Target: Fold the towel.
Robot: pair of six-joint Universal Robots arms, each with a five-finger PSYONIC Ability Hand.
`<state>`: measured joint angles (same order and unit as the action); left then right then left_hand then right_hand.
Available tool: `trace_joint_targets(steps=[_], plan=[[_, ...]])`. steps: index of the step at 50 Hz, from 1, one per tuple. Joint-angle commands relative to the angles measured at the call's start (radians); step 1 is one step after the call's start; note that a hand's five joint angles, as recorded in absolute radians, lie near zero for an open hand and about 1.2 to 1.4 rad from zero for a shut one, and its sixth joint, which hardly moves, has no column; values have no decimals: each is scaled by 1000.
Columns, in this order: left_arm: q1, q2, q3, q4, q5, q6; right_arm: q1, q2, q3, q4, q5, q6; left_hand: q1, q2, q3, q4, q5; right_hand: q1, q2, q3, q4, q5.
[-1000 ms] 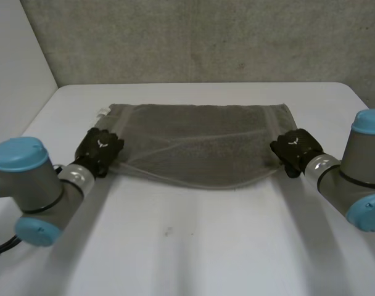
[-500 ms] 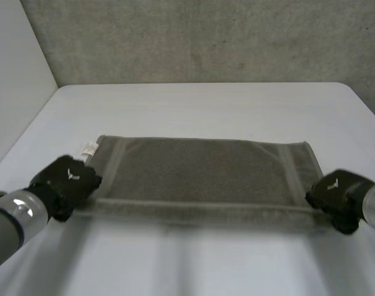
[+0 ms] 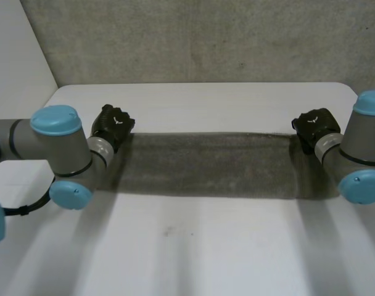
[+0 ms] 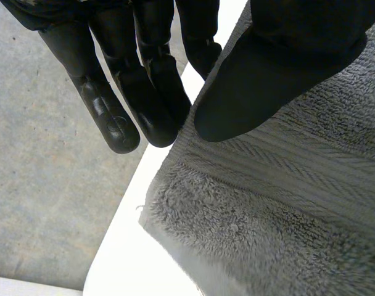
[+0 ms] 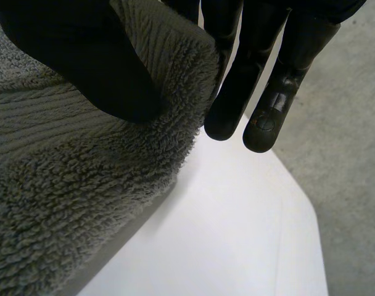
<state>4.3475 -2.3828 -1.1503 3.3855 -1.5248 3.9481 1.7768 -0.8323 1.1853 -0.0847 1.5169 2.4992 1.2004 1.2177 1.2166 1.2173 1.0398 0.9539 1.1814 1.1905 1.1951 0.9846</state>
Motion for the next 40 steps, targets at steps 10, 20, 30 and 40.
trace_joint_targets(steps=[10, 20, 30, 40], plan=[[-28, -81, 144, -2, -11, -13, 23, 86, -104, -107, 46, 9, -1026, -1043, -1042, -1043, -1040, -779, -1007, -1016, -1021, -985], [-29, 114, -26, -11, -11, -157, 9, -166, 98, -89, 52, 171, -1026, -1043, -1042, -1043, -1040, -779, -1007, -1016, -1021, -985], [-20, 341, -311, -2, 5, -334, -74, -283, 387, 49, -70, 178, -1026, -1043, -1042, -1043, -1040, -720, -947, -956, -961, -925], [-16, 436, -446, -3, 20, -506, -131, -220, 459, -29, -144, 167, -1026, -1043, -1042, -1043, -1040, -443, -671, -680, -684, -648]])
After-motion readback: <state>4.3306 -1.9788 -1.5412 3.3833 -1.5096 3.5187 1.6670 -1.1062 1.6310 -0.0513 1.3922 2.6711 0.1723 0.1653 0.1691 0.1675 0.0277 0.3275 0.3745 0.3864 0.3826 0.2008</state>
